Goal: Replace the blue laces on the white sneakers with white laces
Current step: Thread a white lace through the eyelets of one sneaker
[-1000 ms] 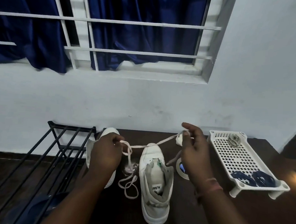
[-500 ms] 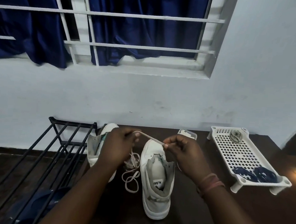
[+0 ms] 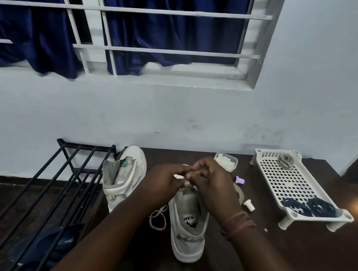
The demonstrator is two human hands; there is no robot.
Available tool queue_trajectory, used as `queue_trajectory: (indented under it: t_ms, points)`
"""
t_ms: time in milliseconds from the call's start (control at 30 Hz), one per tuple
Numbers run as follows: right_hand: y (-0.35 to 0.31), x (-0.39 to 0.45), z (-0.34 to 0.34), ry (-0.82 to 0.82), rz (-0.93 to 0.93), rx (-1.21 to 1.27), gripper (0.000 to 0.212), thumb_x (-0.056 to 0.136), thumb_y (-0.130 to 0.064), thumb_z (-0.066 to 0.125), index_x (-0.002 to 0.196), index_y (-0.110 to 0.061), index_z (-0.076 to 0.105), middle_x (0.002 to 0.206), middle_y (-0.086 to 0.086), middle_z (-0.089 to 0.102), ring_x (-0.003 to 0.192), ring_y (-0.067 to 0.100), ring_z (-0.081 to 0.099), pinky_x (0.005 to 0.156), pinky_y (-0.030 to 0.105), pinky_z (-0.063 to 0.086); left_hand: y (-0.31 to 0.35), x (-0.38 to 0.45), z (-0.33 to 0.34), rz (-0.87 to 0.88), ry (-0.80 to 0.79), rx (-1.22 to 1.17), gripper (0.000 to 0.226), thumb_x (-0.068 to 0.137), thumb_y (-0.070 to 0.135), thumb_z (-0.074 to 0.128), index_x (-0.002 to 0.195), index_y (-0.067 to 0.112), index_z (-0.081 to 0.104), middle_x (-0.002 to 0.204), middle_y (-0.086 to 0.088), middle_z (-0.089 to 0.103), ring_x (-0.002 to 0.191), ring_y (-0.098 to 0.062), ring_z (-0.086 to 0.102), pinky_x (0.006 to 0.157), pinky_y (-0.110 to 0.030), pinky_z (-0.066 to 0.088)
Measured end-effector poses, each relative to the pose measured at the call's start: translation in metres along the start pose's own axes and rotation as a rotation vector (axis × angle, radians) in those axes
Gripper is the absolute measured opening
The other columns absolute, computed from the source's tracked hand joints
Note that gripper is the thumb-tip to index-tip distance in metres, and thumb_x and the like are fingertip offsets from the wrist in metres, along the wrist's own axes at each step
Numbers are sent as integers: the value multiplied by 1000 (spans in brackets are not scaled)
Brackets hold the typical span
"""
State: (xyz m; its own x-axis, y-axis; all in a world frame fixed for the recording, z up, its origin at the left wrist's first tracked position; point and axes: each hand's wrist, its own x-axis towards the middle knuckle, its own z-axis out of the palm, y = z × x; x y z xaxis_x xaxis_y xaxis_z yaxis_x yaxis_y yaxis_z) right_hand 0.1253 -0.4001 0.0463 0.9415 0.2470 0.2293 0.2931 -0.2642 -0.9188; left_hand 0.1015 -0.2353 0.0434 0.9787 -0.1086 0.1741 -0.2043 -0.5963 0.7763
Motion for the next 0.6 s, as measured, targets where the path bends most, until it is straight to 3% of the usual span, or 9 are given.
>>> queue_trajectory:
  t_ms: [67,100,200,333,500,600]
  points:
    - [3,1,-4,122,26,-77,24,75,-16,81,79,-20,57,65,-7,64,61,5,62,61,24,49,-2,1,4,-40,60,-32,25,91,14,64,102,33,76,81,10,74,67,-3,69,76,-38,58]
    - [6,1,-7,131,48,-171,28,72,-22,84,78,-20,57,68,-7,63,64,7,62,61,24,48,-5,2,4,-68,116,-35,23,92,12,64,98,30,78,75,10,72,62,-5,66,70,-36,57]
    - [15,-2,-7,-90,242,-434,34,70,-34,83,92,-22,61,89,-7,63,81,11,59,65,24,41,-17,7,4,-230,265,-39,22,95,13,59,94,27,75,72,13,69,60,-4,63,58,-28,50]
    - [26,-7,-1,-281,272,-605,32,85,-8,56,112,-24,64,117,-3,62,104,15,59,75,17,35,-39,11,16,-451,205,-131,28,94,11,53,88,26,75,73,10,67,61,-11,59,61,-27,43]
    - [24,-4,-10,-346,284,-756,30,85,-9,53,107,-20,69,111,-1,66,101,18,62,73,17,36,-46,1,34,-482,146,-100,10,88,21,72,80,19,79,57,11,67,41,6,48,51,-18,41]
    - [24,-3,-13,-336,311,-786,23,86,-14,55,100,-20,73,100,-2,70,94,19,65,66,18,36,-42,-3,44,-472,132,-82,11,82,15,72,78,18,81,57,12,67,42,8,52,50,-14,40]
